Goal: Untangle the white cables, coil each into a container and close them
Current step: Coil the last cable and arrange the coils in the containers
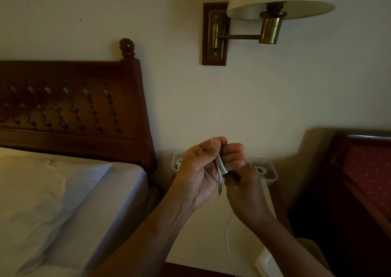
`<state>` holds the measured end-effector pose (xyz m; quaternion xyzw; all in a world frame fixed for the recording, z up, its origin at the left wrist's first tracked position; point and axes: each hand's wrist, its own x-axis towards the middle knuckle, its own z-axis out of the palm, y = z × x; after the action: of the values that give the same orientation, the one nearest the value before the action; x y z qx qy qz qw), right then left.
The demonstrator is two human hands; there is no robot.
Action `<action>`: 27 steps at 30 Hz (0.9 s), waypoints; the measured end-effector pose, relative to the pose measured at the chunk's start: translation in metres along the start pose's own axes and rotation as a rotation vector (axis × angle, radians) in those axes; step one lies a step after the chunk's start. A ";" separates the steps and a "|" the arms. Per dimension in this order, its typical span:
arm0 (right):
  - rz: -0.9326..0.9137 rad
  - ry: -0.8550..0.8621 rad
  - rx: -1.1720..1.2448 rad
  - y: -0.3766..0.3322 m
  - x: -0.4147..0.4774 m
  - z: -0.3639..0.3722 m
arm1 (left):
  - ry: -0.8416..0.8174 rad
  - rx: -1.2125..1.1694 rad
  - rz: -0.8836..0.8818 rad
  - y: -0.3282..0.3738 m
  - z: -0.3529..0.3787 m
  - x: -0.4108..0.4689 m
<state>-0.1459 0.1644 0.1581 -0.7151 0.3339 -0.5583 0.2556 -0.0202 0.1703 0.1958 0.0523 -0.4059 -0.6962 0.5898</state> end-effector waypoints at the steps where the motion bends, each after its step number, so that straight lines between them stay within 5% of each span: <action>1: 0.018 -0.032 -0.060 0.001 -0.003 0.002 | 0.019 0.051 0.017 0.000 -0.001 0.002; 6: 0.033 -0.155 -0.284 -0.001 -0.004 -0.005 | 0.079 0.631 0.080 0.001 -0.008 0.018; 10: -0.013 -0.248 -0.491 -0.017 0.004 -0.024 | 0.008 1.244 0.088 0.006 -0.010 0.026; 12: -0.039 -0.226 -0.509 -0.023 0.009 -0.039 | -0.041 1.367 0.036 0.012 -0.013 0.028; 15: -0.053 -0.216 -0.523 -0.030 0.021 -0.062 | -0.098 1.347 -0.121 0.018 -0.019 0.030; 19: -0.152 -0.194 -0.464 -0.035 0.035 -0.082 | -0.222 0.981 -0.302 0.018 -0.021 0.031; 23: -0.249 -0.083 -0.352 -0.033 0.045 -0.088 | -0.288 0.749 -0.320 0.017 -0.020 0.033; 27: -0.119 0.002 -0.166 -0.023 0.046 -0.082 | -0.238 0.511 -0.312 0.014 -0.012 0.030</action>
<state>-0.2143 0.1443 0.2240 -0.7517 0.3363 -0.5438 0.1616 -0.0112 0.1389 0.2084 0.1787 -0.6209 -0.6549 0.3920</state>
